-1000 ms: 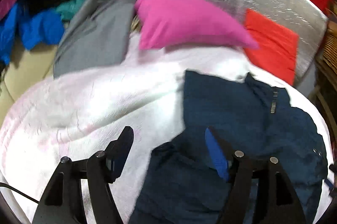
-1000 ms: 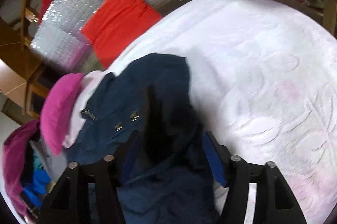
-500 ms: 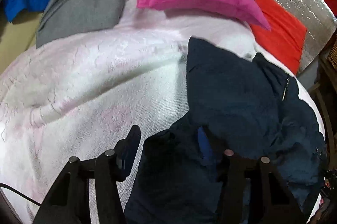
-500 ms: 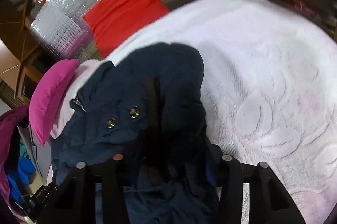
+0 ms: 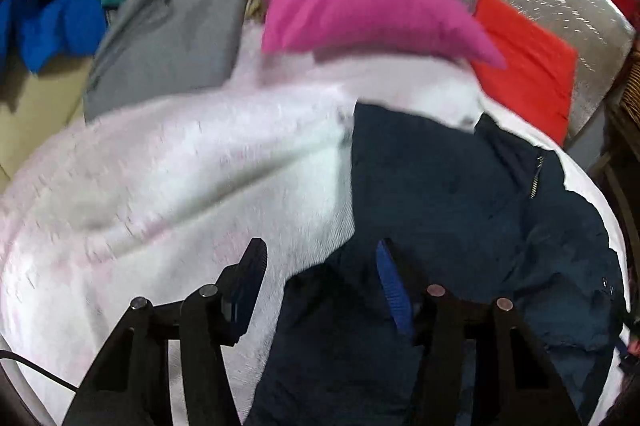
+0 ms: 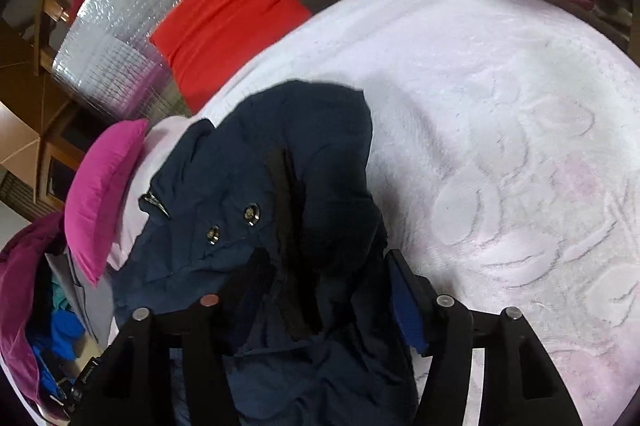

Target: Fold large clothes

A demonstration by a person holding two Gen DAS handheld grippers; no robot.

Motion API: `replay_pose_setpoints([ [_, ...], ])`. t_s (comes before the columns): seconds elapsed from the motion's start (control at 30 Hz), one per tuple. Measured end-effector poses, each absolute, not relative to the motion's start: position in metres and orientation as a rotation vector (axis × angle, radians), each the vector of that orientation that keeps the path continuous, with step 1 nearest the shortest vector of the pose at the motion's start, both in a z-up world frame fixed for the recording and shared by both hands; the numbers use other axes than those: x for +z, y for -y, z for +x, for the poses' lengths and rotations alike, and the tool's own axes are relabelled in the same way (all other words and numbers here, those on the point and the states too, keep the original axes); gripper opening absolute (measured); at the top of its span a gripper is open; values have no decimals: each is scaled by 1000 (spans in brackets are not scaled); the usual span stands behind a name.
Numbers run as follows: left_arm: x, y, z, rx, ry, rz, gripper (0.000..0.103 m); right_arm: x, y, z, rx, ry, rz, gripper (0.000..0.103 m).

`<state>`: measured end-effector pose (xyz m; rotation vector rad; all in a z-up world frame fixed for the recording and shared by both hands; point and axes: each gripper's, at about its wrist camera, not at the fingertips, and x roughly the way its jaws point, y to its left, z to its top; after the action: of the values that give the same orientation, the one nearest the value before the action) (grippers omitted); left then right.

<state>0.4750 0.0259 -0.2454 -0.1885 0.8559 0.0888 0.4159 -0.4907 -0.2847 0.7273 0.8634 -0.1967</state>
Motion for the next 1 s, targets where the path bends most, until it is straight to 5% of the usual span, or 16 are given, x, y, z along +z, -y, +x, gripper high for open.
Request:
replay_pose_setpoints([
  [0.23, -226, 0, 457, -19, -777, -100, 64, -246, 480, 388, -115, -727, 680, 63],
  [0.47, -235, 35, 456, -101, -799, -47, 65, -241, 420, 397, 84, -750, 568, 35],
  [0.77, -271, 54, 473, -107, -963, -6, 65, -302, 402, 437, 77, -980, 609, 23],
  [1.0, -247, 59, 463, -151, -904, -37, 65, -278, 399, 428, 97, -907, 586, 23],
])
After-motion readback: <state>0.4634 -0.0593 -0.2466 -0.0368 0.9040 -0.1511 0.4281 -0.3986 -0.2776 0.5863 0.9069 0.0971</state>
